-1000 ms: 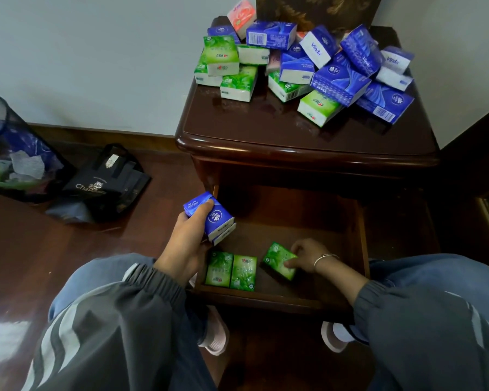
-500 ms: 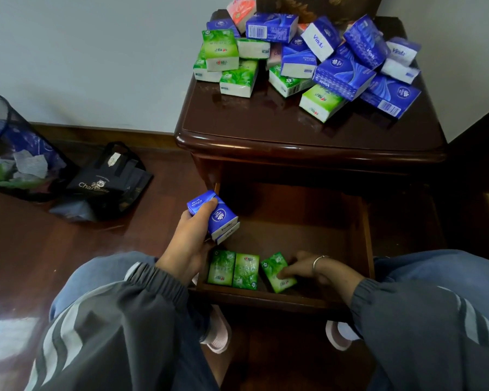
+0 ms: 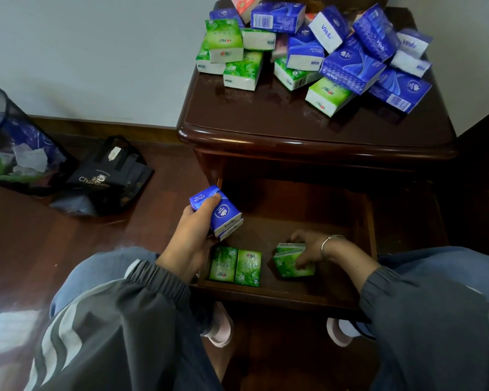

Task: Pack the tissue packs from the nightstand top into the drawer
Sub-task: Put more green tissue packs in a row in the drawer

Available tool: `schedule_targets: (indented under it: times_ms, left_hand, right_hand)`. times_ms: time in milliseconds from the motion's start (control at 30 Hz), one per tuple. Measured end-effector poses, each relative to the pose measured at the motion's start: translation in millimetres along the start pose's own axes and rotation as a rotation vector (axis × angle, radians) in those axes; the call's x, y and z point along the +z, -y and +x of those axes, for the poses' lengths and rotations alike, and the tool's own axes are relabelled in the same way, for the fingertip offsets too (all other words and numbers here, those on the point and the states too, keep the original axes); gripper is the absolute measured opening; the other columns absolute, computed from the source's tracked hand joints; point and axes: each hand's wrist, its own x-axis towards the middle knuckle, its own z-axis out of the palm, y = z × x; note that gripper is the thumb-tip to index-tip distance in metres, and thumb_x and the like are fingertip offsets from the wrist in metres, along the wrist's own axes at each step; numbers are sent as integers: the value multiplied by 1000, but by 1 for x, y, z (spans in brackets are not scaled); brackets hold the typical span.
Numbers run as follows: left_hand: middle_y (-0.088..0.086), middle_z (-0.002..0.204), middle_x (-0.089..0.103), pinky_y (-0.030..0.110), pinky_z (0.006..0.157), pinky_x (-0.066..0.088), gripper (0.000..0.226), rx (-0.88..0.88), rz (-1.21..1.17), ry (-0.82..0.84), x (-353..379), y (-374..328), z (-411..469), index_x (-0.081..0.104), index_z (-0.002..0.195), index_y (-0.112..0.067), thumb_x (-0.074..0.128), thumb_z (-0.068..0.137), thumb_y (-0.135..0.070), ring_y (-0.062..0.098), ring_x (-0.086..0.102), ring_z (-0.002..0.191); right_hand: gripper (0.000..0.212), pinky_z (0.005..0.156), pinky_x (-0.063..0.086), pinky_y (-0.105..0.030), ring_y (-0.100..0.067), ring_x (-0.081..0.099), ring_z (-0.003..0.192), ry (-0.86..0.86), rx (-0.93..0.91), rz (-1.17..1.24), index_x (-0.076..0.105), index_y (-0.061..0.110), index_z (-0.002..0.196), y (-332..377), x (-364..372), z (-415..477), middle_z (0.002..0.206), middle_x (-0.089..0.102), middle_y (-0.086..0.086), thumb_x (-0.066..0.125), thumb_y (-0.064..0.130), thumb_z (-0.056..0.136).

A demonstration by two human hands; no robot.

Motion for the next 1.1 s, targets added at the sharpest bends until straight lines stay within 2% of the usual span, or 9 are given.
schedule_targets:
  times_ms: [67, 167, 400, 500, 600, 733, 833, 967, 1100]
  left_hand:
    - [3, 85, 72, 19, 43, 49, 40, 5, 2, 4, 1, 0, -1, 54, 126, -12, 60, 92, -33, 10, 69, 58]
    - [2, 82, 72, 18, 42, 48, 38, 8, 3, 11, 1, 0, -1, 56, 124, -12, 59, 92, -33, 10, 69, 57]
    - [-2, 73, 72, 19, 44, 49, 27, 6, 3, 18, 1, 1, -2, 57, 114, -15, 59, 92, -32, 8, 68, 55]
    - [-4, 69, 73, 19, 43, 49, 22, 6, -3, 22, 0, 2, -1, 57, 109, -17, 59, 93, -31, 8, 68, 54]
    - [-4, 68, 73, 20, 45, 50, 18, 3, -9, 31, -1, 4, 1, 58, 105, -18, 59, 93, -30, 8, 69, 55]
    - [-2, 74, 74, 22, 47, 52, 27, 1, -4, 28, -1, 5, 2, 57, 114, -16, 61, 92, -32, 10, 70, 59]
    - [3, 87, 74, 26, 53, 54, 38, 2, 15, 21, 1, 6, 3, 54, 123, -15, 62, 91, -34, 14, 71, 67]
    - [8, 102, 72, 30, 60, 54, 46, 1, 23, 27, 1, 8, 3, 51, 130, -14, 62, 90, -35, 19, 69, 78]
    - [9, 105, 71, 29, 58, 55, 46, -2, 31, 33, 1, 8, 3, 50, 130, -13, 63, 90, -34, 19, 69, 78]
  right_hand:
    - [76, 83, 49, -29, -23, 53, 111, -85, 15, 67, 39, 14, 134, -1, 4, 3, 130, 49, -8, 78, 18, 69]
    - [70, 71, 42, -25, -19, 49, 97, -250, 24, 270, 41, 12, 124, -2, 7, 9, 115, 49, -6, 81, 16, 67]
    - [56, 81, 42, -25, -21, 53, 101, -325, -40, 647, 46, 10, 129, -1, 28, 19, 126, 52, -14, 72, 9, 79]
    - [55, 90, 43, -27, -22, 55, 110, -260, -89, 521, 50, 9, 131, -2, 21, 22, 129, 52, -14, 71, 8, 79]
    - [57, 97, 43, -27, -22, 54, 119, -88, -136, 395, 49, 11, 135, -3, 17, 23, 134, 54, -10, 67, 5, 81]
    - [57, 106, 38, -30, -22, 50, 124, 77, -173, 260, 41, 17, 141, 1, 34, 23, 140, 49, -8, 61, 15, 88]
    - [57, 112, 24, -28, -24, 32, 138, -74, -242, 99, 41, 18, 142, 1, 45, 25, 149, 35, -11, 61, 29, 90]
    - [54, 104, 37, -27, -23, 48, 126, -153, -235, 173, 49, 12, 136, 3, 55, 22, 138, 52, -11, 63, 32, 88]
    - [60, 106, 30, -24, -23, 39, 134, -121, -278, 32, 36, 14, 144, 8, 71, 17, 147, 40, -11, 53, 39, 93]
